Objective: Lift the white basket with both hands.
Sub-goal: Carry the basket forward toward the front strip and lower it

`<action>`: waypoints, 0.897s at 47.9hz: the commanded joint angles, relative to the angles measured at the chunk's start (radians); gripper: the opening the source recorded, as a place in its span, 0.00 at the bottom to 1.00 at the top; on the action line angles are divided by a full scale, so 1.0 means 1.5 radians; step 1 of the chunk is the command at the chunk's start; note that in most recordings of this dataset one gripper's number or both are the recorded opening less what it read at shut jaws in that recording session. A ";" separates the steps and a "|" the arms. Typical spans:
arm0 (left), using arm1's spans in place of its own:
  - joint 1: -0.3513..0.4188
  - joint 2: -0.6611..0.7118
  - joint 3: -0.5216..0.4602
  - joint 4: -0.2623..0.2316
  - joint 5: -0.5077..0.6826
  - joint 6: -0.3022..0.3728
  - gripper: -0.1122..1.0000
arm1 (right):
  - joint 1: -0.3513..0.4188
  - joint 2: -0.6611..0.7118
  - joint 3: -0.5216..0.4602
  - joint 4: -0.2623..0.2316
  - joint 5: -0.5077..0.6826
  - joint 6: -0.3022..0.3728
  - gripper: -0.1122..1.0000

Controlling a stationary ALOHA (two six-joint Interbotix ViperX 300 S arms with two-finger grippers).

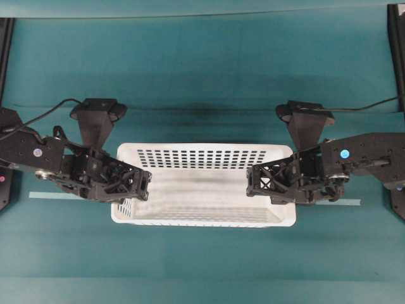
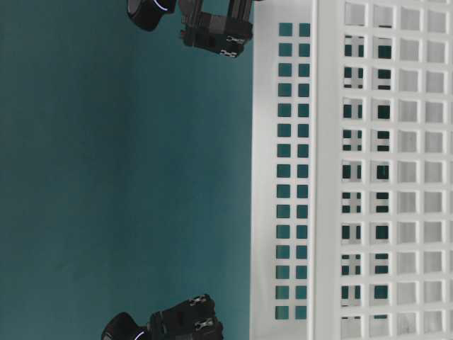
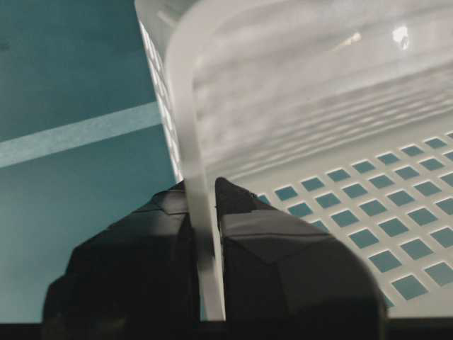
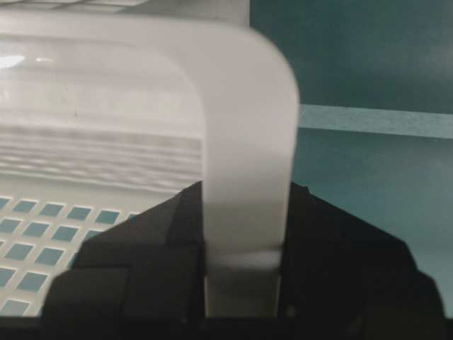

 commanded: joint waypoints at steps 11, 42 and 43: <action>-0.005 -0.012 0.001 0.005 -0.006 0.008 0.19 | 0.002 0.012 0.006 -0.003 -0.038 -0.003 0.32; -0.005 -0.015 0.003 0.005 -0.015 0.007 0.92 | -0.003 -0.002 0.009 -0.009 0.007 -0.004 0.97; -0.005 -0.017 0.002 0.005 -0.015 0.007 0.92 | -0.003 -0.008 0.007 -0.009 0.007 -0.005 0.97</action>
